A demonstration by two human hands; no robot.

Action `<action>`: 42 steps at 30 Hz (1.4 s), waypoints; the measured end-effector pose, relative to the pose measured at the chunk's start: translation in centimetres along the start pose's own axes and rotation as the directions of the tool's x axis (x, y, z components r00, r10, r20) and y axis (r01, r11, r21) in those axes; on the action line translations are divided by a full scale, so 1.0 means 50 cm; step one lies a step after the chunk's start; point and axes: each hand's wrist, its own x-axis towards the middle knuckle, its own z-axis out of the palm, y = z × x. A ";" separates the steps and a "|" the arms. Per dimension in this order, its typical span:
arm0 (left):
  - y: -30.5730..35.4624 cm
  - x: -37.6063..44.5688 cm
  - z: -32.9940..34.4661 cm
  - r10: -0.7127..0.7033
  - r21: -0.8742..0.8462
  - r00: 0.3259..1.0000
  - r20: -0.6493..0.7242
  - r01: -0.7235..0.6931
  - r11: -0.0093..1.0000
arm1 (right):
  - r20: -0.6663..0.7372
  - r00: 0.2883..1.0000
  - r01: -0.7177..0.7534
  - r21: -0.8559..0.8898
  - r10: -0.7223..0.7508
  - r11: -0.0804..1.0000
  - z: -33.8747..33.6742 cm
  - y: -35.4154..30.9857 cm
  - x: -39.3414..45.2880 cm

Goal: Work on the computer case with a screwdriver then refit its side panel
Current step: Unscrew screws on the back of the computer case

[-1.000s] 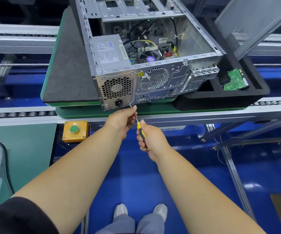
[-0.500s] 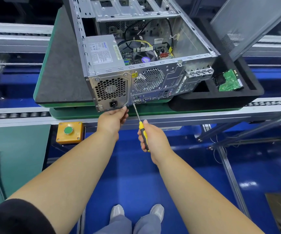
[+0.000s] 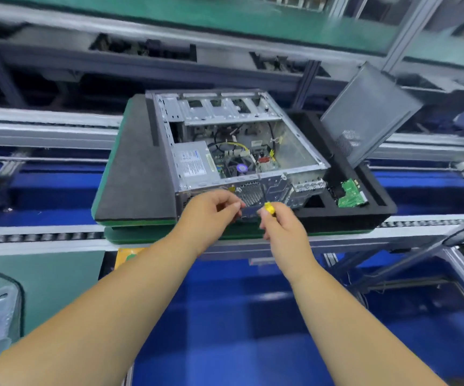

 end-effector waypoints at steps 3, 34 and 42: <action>0.048 0.007 -0.038 0.203 0.237 0.979 -0.014 -0.194 0.952 | -0.107 0.994 0.012 -0.118 -0.025 0.993 -0.025 -0.021 0.033; 0.033 0.220 -0.015 0.197 0.814 0.896 -0.397 0.244 0.528 | 0.172 0.880 0.436 -0.663 -0.443 0.609 -0.194 0.017 0.431; 0.011 0.295 -0.088 0.169 0.812 0.911 -0.377 0.237 0.534 | 0.122 0.890 0.397 -0.681 -0.438 0.615 -0.129 -0.001 0.482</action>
